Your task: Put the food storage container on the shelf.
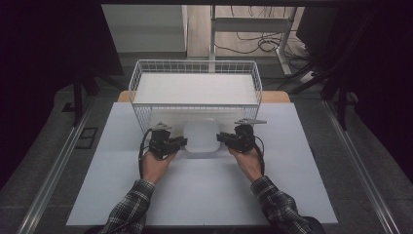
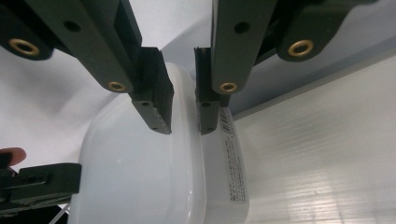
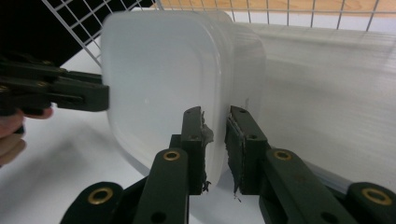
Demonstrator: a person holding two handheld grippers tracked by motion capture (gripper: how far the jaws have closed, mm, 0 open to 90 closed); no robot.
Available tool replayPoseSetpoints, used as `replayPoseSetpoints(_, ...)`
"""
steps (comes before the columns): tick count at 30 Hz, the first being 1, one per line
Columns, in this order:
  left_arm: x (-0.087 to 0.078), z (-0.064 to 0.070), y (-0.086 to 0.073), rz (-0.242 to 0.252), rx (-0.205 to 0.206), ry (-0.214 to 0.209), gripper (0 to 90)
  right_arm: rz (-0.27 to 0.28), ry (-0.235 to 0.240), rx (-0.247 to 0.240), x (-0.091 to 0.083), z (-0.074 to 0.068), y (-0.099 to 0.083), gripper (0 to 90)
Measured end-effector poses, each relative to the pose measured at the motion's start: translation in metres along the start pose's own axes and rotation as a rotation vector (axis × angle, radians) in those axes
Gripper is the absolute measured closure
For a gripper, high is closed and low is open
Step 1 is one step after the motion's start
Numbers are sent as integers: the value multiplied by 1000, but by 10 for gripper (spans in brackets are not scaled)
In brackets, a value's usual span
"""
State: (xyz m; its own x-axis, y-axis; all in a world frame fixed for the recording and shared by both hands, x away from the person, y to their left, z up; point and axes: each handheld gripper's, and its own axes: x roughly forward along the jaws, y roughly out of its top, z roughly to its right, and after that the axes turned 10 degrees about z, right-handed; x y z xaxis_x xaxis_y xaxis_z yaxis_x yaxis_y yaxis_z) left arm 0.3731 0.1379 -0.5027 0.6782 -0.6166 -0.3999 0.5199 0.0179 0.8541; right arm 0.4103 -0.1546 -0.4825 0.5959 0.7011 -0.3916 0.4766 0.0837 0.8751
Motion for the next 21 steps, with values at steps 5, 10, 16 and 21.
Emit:
replayPoseSetpoints(5,3,1,2,23,42,9,726,4,-6,-37,4,0,4,717)
replayPoseSetpoints(10,8,-2,6,47,36,17,672,19,-44,-90,10,-2,9,652)
replayPoseSetpoints(16,13,-2,18,80,77,67,651,44,-92,-112,18,3,15,581)
replayPoseSetpoints(21,20,-3,27,85,113,118,611,38,-130,-118,26,6,24,594)
